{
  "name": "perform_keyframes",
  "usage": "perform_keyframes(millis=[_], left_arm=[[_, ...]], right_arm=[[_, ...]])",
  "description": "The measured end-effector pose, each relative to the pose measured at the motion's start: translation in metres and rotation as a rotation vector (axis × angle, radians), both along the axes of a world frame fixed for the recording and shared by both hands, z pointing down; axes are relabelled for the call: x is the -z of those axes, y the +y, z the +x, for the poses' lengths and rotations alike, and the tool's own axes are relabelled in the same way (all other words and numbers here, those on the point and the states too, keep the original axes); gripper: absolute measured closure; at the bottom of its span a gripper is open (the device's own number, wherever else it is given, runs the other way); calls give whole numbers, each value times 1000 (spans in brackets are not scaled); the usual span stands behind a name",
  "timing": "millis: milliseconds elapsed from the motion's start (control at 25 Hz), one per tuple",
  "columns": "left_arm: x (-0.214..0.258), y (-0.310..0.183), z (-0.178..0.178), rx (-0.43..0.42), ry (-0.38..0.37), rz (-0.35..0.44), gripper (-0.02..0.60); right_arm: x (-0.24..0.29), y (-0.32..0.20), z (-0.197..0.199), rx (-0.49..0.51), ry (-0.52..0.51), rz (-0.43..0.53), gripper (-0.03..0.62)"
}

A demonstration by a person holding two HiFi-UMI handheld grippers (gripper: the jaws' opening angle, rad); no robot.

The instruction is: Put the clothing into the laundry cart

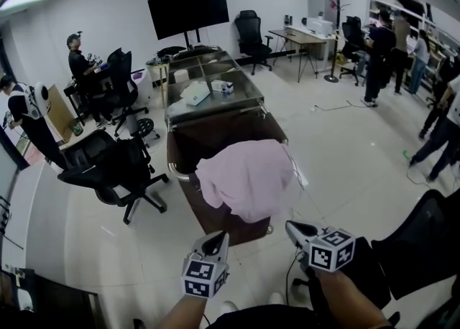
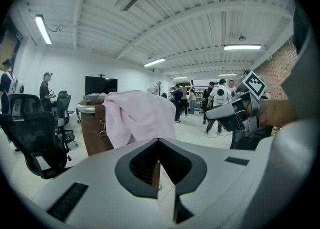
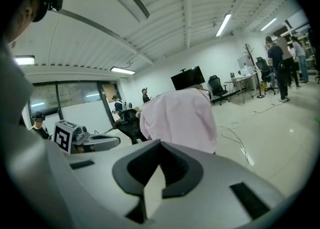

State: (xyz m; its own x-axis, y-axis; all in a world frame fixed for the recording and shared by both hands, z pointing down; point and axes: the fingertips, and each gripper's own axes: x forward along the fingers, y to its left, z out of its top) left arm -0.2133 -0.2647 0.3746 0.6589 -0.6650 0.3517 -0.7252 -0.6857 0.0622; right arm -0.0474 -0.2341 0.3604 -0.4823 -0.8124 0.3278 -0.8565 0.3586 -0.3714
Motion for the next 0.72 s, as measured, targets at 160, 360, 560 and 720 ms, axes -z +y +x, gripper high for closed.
perform_keyframes(millis=[160, 360, 560, 720], left_arm=[[0, 3, 1, -9, -4, 2, 583], [3, 2, -1, -11, 1, 7, 583], [5, 1, -5, -13, -2, 12, 583], [5, 1, -6, -16, -3, 14, 583]], right_arm=[[4, 1, -2, -1, 1, 10, 594], [4, 0, -1, -15, -1, 11, 594], [6, 0, -3, -20, -2, 15, 593], [5, 1, -6, -18, -5, 15, 594]])
